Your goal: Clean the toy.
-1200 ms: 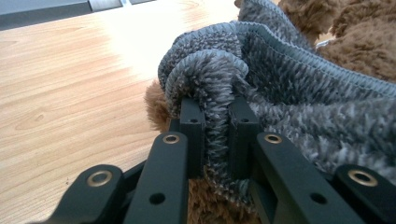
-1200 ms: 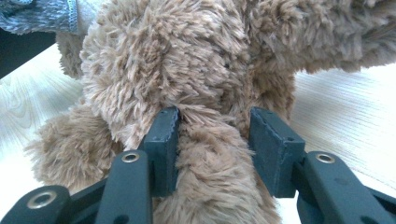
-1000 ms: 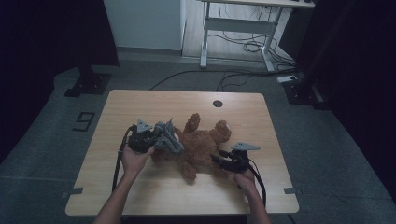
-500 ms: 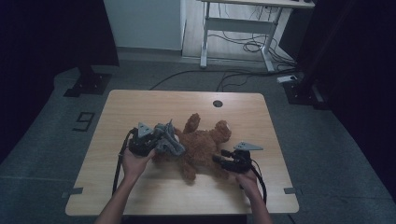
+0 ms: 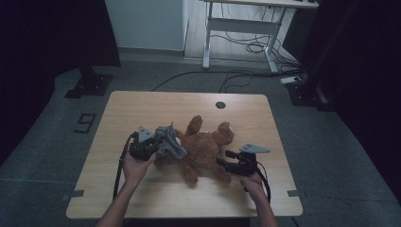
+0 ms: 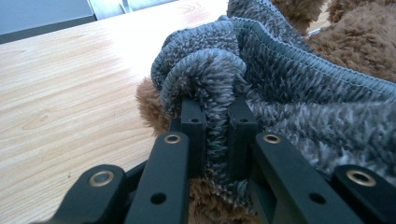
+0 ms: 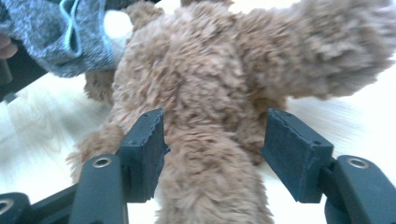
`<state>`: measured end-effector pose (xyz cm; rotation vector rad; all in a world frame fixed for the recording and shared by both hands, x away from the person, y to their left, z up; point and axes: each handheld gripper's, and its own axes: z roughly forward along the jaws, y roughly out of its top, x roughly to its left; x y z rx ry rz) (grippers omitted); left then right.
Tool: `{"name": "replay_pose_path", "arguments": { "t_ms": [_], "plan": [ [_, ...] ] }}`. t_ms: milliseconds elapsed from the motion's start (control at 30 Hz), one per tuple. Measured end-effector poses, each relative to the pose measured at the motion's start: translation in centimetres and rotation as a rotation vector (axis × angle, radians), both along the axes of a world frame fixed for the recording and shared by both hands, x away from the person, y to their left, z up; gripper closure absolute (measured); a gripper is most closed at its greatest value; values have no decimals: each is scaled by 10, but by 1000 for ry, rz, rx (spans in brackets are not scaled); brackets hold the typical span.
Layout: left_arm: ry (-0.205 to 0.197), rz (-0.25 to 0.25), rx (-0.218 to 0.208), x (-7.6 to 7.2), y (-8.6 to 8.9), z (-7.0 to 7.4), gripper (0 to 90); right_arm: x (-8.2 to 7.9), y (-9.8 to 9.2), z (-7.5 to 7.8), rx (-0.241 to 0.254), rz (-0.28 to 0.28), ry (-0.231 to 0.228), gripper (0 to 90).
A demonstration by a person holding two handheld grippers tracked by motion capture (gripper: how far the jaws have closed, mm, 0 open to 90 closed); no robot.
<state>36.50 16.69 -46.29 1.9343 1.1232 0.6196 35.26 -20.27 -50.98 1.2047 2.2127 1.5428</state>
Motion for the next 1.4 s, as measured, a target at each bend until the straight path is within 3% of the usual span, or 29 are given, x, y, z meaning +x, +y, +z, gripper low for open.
{"name": "replay_pose_path", "arguments": {
  "t_ms": [200, 400, 467, 633, 867, 1100, 1400],
  "plan": [
    [10, -7, -15, -3, 4, -2, 804, 3, 15, -11, -99, 29, 28, 381],
    [22, -1, -1, 0, 8, -9, 804, 4, 18, -17, -99, 53, 53, 510],
    [27, 1, -17, 0, 10, -11, 805, 5, 20, -19, -103, 64, 64, 535],
    [38, -1, -7, 0, 11, -12, 805, 4, 21, -20, -113, 68, 60, 512],
    [84, 6, -57, 4, 20, -19, 804, 3, 24, -21, -132, 75, 66, 493],
    [118, 9, -92, 9, 28, -23, 802, 3, 26, -22, -139, 93, 69, 577],
    [131, 29, -83, 12, 32, -26, 802, 4, 25, -22, -142, 109, 66, 610]
  ]
}}
